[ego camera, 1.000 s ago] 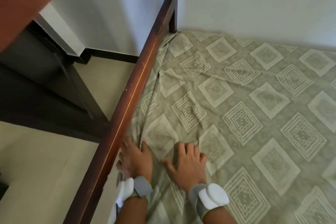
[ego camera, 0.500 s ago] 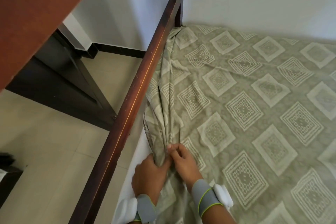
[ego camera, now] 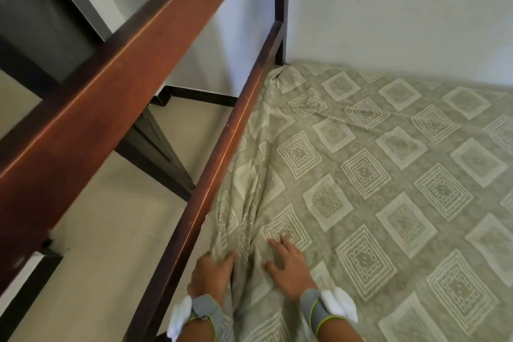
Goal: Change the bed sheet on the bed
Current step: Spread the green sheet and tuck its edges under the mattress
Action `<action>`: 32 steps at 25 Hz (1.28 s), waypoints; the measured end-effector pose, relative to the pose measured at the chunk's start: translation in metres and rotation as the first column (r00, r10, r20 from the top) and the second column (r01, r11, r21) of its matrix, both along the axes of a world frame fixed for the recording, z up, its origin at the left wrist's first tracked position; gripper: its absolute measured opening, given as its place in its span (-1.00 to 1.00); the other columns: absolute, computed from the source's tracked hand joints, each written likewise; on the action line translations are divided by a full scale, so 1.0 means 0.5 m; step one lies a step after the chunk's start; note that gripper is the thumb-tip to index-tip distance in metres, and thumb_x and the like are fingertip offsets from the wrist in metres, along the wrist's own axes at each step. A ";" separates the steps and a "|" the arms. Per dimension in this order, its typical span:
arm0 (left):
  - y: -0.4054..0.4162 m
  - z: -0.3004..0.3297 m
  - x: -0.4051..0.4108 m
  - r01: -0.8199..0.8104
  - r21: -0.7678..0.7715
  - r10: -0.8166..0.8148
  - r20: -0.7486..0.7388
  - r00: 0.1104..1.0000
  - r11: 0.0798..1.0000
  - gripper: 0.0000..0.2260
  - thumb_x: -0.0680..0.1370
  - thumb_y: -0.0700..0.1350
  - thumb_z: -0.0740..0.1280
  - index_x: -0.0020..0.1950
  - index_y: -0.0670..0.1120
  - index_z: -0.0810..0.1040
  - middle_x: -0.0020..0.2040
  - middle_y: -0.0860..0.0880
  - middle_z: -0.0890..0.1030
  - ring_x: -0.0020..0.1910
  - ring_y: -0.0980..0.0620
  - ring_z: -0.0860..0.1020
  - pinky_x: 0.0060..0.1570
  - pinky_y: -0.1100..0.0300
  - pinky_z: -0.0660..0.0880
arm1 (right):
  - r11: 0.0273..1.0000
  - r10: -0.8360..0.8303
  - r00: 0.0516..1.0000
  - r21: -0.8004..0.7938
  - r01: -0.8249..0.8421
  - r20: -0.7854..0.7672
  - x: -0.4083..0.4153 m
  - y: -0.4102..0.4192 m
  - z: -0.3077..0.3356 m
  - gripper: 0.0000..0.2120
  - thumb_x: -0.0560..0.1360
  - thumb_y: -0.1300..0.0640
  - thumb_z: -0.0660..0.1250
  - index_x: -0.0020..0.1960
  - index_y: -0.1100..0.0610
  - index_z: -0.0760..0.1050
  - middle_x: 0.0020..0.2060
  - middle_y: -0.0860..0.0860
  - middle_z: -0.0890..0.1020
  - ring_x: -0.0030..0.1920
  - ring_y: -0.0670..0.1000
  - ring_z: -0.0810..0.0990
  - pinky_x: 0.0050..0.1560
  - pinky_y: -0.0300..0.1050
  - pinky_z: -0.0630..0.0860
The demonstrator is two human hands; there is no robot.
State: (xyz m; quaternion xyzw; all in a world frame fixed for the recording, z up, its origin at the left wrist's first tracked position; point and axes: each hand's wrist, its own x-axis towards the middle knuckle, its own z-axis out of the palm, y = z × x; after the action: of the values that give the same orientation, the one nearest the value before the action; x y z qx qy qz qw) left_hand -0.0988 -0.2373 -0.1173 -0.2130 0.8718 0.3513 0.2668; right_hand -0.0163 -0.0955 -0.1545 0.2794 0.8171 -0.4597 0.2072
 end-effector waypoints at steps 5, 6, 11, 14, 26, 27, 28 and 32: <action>-0.074 -0.098 -0.019 -0.154 -0.153 0.149 -0.048 0.988 0.976 -0.58 0.64 -0.07 0.14 0.46 -0.23 0.28 0.37 -0.32 0.39 0.33 -0.30 0.38 0.33 -0.09 0.33 | 0.964 0.225 0.966 0.116 -0.239 0.124 0.011 -0.035 -0.015 -0.32 0.52 -0.17 0.21 0.54 -0.18 -0.03 0.55 -0.10 -0.21 0.54 0.09 -0.28 0.46 0.20 -0.07; -0.078 -0.114 -0.023 -0.137 -0.214 0.129 -0.052 0.990 0.967 -0.54 0.64 -0.03 0.14 0.47 -0.23 0.25 0.39 -0.32 0.38 0.34 -0.31 0.37 0.34 -0.10 0.31 | 0.949 0.261 0.957 0.146 -0.278 0.127 0.018 -0.042 -0.023 -0.32 0.52 -0.18 0.21 0.54 -0.17 -0.03 0.54 -0.09 -0.24 0.53 0.10 -0.32 0.46 0.21 -0.09; -0.010 -0.084 0.020 0.055 -0.371 -0.149 -0.230 0.962 0.927 -0.22 0.45 0.24 0.35 0.49 -0.17 0.20 0.45 -0.28 0.26 0.43 -0.29 0.21 0.38 -0.17 0.10 | 0.971 0.106 0.994 0.216 -0.102 -0.009 0.036 -0.074 -0.030 -0.39 0.47 -0.26 0.15 0.46 -0.09 0.23 0.54 -0.05 0.07 0.55 0.10 -0.07 0.47 0.13 0.01; -0.049 -0.100 0.081 0.179 -0.431 -0.341 -0.335 0.878 0.884 -0.36 0.35 0.22 0.44 0.29 -0.11 0.41 0.28 -0.20 0.41 0.24 -0.25 0.36 0.22 -0.18 0.28 | 0.954 -0.191 0.980 0.224 0.199 -0.058 0.067 -0.138 -0.019 -0.45 0.37 -0.37 0.11 0.13 0.01 0.43 0.16 0.03 0.48 0.26 0.13 0.41 0.22 0.02 0.38; -0.125 -0.052 0.099 -0.226 0.072 0.236 -0.391 0.889 0.971 -0.65 0.65 -0.09 0.10 0.28 -0.30 0.48 0.23 -0.34 0.52 0.22 -0.34 0.46 0.16 -0.03 0.38 | 0.990 0.035 0.999 0.135 -0.035 0.004 0.140 -0.277 -0.012 -0.88 0.55 0.07 0.16 0.02 0.06 0.43 0.07 0.06 0.45 0.17 0.13 0.39 0.08 -0.01 0.33; -0.124 -0.046 0.098 -0.219 0.029 0.215 -0.346 0.913 0.975 -0.62 0.64 -0.05 0.13 0.30 -0.29 0.46 0.25 -0.36 0.50 0.23 -0.35 0.45 0.18 -0.07 0.36 | 0.993 0.013 1.000 0.120 -0.012 -0.005 0.151 -0.275 -0.015 -0.89 0.54 0.07 0.16 0.00 0.05 0.44 0.06 0.06 0.46 0.15 0.13 0.41 0.10 0.00 0.35; -0.120 -0.050 0.096 -0.156 -0.039 0.136 -0.311 0.940 0.987 -0.57 0.62 0.00 0.18 0.34 -0.28 0.42 0.27 -0.36 0.48 0.24 -0.35 0.43 0.20 -0.11 0.35 | 0.995 -0.029 1.000 0.101 0.028 0.003 0.165 -0.271 -0.020 -0.90 0.53 0.08 0.18 -0.01 0.03 0.45 0.04 0.07 0.47 0.14 0.14 0.42 0.11 0.00 0.36; -0.150 -0.088 0.144 0.101 -0.140 -0.128 -0.202 0.971 0.985 -0.20 0.41 0.12 0.46 0.44 -0.31 0.22 0.30 -0.36 0.37 0.25 -0.35 0.39 0.23 -0.16 0.31 | 0.781 -0.601 0.786 0.102 0.616 -0.146 0.238 -0.317 -0.037 -0.88 0.44 0.14 0.34 -0.02 0.11 0.54 -0.06 0.12 0.50 0.05 0.23 0.48 0.09 0.00 0.38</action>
State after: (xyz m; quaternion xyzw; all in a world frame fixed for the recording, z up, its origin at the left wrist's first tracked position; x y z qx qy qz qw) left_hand -0.0267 -0.3124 -0.1614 -0.1406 0.9269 0.2987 0.1784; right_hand 0.1029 -0.2542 -0.1731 0.5176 0.7238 -0.4559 -0.0163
